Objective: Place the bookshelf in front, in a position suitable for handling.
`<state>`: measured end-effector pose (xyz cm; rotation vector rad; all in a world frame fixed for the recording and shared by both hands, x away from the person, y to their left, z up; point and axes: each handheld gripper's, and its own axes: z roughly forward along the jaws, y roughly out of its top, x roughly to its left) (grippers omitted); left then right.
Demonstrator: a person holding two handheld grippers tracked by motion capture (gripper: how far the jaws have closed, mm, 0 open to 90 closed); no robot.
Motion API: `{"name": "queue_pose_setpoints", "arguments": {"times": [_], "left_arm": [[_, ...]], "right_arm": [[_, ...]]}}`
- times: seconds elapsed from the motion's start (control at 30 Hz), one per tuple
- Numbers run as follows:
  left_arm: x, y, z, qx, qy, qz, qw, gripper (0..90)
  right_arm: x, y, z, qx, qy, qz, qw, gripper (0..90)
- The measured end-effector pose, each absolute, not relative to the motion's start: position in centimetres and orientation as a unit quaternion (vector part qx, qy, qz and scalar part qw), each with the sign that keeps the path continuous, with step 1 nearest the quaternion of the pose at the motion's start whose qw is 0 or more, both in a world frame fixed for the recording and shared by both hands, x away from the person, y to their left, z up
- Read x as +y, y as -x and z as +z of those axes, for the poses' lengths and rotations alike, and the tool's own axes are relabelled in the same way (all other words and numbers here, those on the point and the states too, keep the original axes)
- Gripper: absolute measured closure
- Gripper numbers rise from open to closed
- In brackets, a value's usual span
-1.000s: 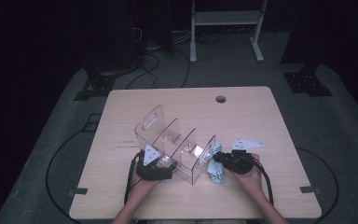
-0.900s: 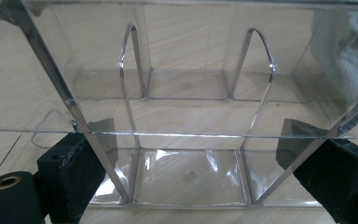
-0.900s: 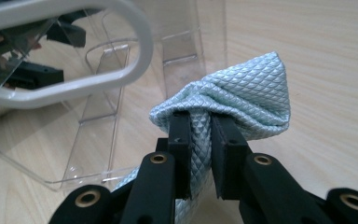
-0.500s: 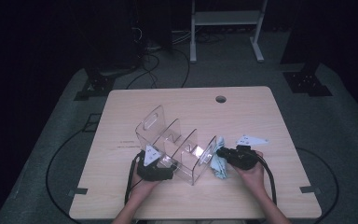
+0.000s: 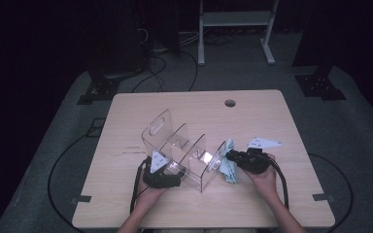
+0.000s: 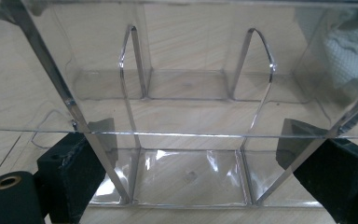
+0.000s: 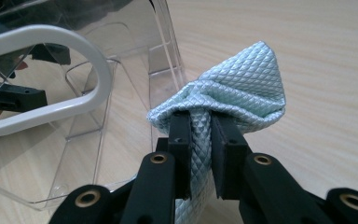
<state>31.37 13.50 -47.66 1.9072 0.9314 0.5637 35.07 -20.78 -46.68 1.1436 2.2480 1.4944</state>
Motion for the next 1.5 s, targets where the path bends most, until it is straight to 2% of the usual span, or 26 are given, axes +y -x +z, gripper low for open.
{"name": "queue_pose_setpoints", "arguments": {"times": [0.13,0.47,0.9,1.07,1.17,1.3,1.5], "left_arm": [[13.5,-31.4,-47.7,0.375,-0.775,0.226,0.455,8.3],[13.4,-31.4,-47.7,0.377,-0.774,0.227,0.456,8.3],[13.2,-31.3,-47.7,0.380,-0.773,0.227,0.454,8.3],[13.1,-31.3,-47.7,0.383,-0.772,0.228,0.454,8.3],[13.1,-31.3,-47.7,0.382,-0.772,0.229,0.453,8.3],[12.9,-31.3,-47.7,0.383,-0.770,0.231,0.455,8.3],[12.8,-31.4,-47.7,0.387,-0.769,0.232,0.452,8.3]], "right_arm": [[-21.2,-35.1,-45.8,0.761,-0.382,0.516,0.098,79.1],[-21.2,-35.0,-40.1,0.756,-0.343,0.544,0.121,79.1],[-20.5,-34.7,-38.7,0.758,-0.339,0.550,0.092,79.8],[-18.8,-32.9,-38.0,0.779,-0.299,0.546,0.078,80.2],[-18.3,-32.5,-37.5,0.792,-0.287,0.532,0.091,80.3],[-19.1,-33.9,-37.4,0.779,-0.321,0.529,0.103,80.3],[-18.1,-33.0,-37.2,0.786,-0.314,0.525,0.093,80.6]]}}
